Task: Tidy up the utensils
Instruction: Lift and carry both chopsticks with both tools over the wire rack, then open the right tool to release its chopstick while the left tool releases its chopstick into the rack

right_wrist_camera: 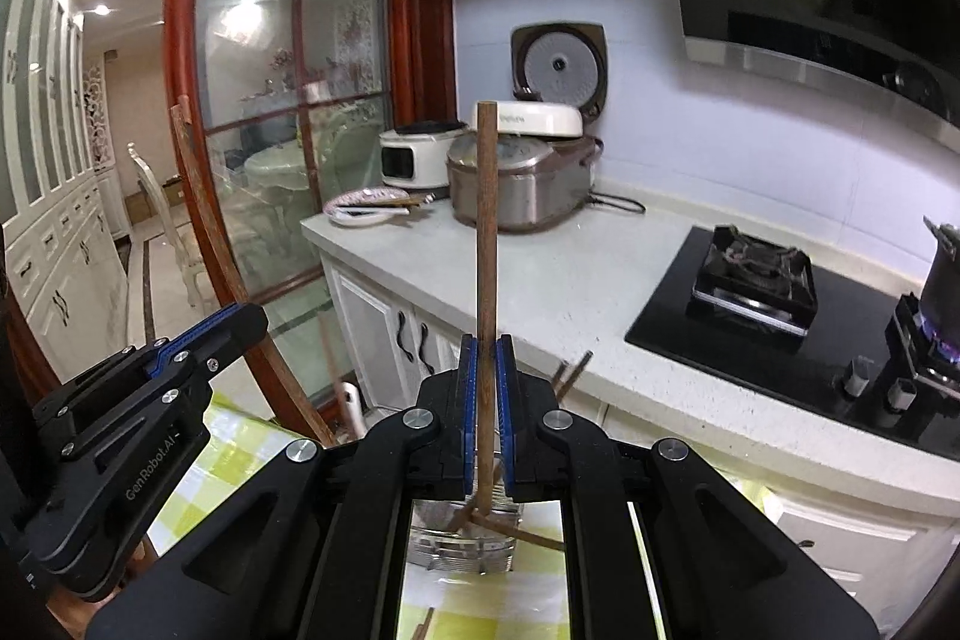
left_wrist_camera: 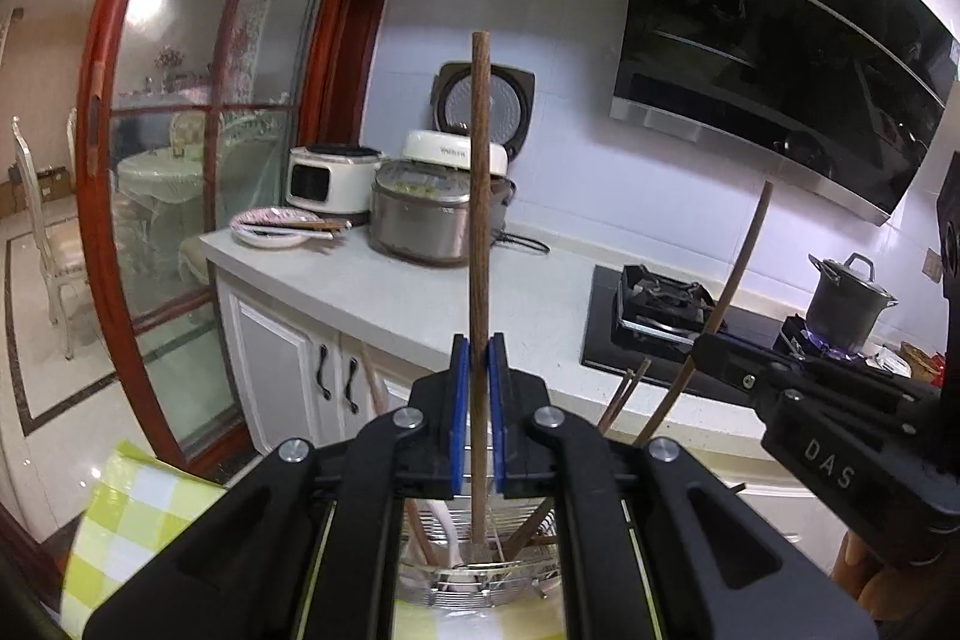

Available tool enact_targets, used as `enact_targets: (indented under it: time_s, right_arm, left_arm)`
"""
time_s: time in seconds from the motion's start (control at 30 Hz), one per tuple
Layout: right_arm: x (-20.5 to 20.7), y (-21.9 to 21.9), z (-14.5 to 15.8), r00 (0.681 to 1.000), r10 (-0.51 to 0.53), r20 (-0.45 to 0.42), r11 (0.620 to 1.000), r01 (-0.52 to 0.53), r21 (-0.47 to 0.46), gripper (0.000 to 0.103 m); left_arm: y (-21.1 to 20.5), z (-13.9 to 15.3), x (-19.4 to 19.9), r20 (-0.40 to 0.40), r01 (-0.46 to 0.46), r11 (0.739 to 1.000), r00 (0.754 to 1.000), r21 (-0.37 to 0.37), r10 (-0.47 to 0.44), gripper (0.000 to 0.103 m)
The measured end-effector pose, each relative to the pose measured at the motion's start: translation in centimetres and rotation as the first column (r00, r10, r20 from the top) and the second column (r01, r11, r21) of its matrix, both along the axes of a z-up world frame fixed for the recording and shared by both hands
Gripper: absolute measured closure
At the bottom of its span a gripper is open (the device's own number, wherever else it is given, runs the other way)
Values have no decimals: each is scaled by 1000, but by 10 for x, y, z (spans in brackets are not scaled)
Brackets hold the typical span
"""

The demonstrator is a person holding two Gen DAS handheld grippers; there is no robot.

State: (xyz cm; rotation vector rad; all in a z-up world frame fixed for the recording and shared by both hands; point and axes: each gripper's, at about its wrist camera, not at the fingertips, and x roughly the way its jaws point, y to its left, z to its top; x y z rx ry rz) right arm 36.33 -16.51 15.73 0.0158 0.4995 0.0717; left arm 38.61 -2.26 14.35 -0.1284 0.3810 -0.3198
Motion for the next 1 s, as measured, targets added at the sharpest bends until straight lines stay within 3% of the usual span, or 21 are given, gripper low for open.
enact_targets:
  time_s: [0.27, 0.53, 0.77, 0.83, 0.9, 1.0]
  right_arm:
    - [24, -9, -29, 999, -17, -43, 1000, 18, 2, 95]
    - [37, -15, -59, 995, -28, -101, 1000, 28, 4, 95]
    - [37, -19, -64, 993, -38, -107, 999, 39, 11, 93]
    - [37, -20, -63, 993, -40, -108, 999, 42, 14, 89]
    - [34, -21, -62, 994, -39, -103, 999, 41, 16, 73]
    - [29, -20, -59, 996, -31, -80, 999, 32, 14, 67]
  left_arm:
    - [-16, -39, 26, -53, 24, 1000, 998, -14, -25, 96]
    - [-17, -43, 30, -45, 27, 1000, 999, -11, -27, 96]
    - [-17, -45, 26, -45, 26, 1000, 999, 11, -25, 96]
    - [-18, -46, 26, -42, 5, 1000, 999, 29, -4, 96]
    - [-18, -47, 27, -44, 9, 999, 999, 32, -8, 96]
    - [-19, -50, 29, -51, 12, 999, 999, 35, -11, 99]
